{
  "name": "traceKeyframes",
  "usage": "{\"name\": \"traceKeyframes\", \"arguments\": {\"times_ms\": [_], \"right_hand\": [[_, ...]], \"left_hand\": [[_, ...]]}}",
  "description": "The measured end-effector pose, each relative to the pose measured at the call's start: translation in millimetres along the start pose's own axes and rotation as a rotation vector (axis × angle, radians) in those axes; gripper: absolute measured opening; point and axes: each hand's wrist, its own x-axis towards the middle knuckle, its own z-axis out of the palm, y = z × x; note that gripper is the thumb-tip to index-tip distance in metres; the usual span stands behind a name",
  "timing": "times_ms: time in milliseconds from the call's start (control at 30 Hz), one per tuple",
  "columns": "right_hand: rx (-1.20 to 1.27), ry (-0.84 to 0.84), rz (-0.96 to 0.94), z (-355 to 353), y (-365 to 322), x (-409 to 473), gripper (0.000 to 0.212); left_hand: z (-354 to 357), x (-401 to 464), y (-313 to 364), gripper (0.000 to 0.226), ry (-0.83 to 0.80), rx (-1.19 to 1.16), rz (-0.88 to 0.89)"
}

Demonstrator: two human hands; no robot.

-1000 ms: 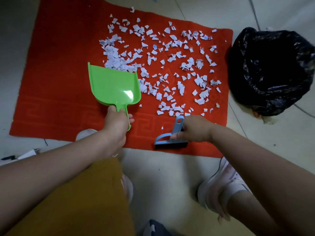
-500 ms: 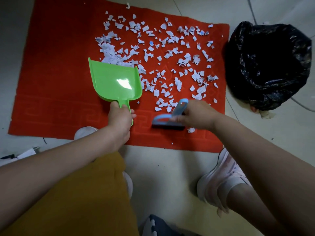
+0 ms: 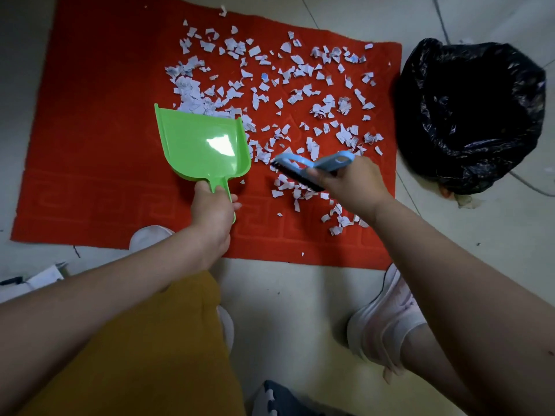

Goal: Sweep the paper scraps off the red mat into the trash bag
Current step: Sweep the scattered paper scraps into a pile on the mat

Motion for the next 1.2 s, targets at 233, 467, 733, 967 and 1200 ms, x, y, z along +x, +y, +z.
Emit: {"name": "traceKeyframes", "arguments": {"times_ms": [233,467,733,967,1200], "right_hand": [[0.201,0.361,0.314,17,20,-27,0.046],[0.074,0.529,0.705,14,50,-59,0.044],[0.076,0.452,0.803,31,58,-60,0.043],[0.316,0.426,0.679,38,34,-26,0.044],[0.184,0.547,0.754,24,39,-36,0.046]], "left_hand": [[4,3,0,0.022,-0.017,0.027,0.036],[9,5,2,0.016,-0.035,0.065,0.088],[14,7,0,0.015,-0.063,0.101,0.130],[17,3,0,0.014,-0.078,0.106,0.128],[13,8,0,0.014,-0.073,0.093,0.136]]}}
